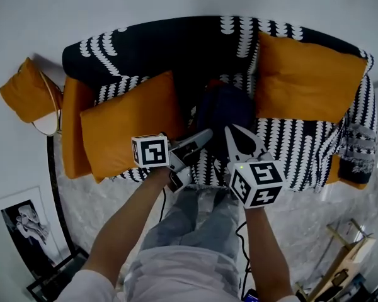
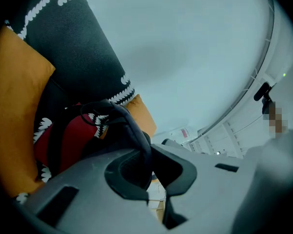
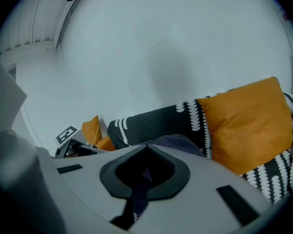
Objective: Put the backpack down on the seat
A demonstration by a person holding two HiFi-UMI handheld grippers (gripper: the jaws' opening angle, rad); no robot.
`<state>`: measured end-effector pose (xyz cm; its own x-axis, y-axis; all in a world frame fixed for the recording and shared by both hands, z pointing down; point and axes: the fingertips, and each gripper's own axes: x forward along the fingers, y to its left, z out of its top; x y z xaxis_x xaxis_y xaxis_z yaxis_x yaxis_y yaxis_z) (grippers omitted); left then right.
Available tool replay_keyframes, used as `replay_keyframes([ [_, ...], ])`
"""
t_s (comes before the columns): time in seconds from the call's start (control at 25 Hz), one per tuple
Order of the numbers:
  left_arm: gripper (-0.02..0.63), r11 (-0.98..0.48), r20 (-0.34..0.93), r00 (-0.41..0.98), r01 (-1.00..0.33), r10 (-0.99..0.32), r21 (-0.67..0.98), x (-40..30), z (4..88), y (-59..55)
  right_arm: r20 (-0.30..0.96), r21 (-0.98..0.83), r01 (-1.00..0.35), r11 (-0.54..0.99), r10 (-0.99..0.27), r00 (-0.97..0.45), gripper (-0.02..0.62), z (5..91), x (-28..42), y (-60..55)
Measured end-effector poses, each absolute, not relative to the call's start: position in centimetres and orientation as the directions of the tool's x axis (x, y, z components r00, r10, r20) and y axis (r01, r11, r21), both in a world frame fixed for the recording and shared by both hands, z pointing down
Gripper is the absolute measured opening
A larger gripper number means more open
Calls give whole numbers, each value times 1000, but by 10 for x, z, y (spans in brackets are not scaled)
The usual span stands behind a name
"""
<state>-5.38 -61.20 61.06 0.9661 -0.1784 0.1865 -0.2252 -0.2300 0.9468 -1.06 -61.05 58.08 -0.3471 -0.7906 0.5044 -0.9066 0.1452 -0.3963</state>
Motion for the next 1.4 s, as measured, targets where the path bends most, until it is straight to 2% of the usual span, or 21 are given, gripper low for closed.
replay_keyframes([
  [0.6,15,-228,179,975,-205,-132,952,-109,650,-635,537,-389,-918,73,-792,-291,0,621,-60,-620],
  [1.04,82,-282,226,971,-239,-78,929,-100,652,-632,550,-358,-931,63,-792,-265,0,616,-73,-620],
  [1.2,136,-288,259,963,-268,-72,919,-101,648,-631,551,-353,-934,58,-794,-258,0,607,-77,-619],
  [1.4,150,-317,316,945,-325,-84,891,-103,643,-627,544,-341,-938,61,-801,-250,1,591,-80,-615],
])
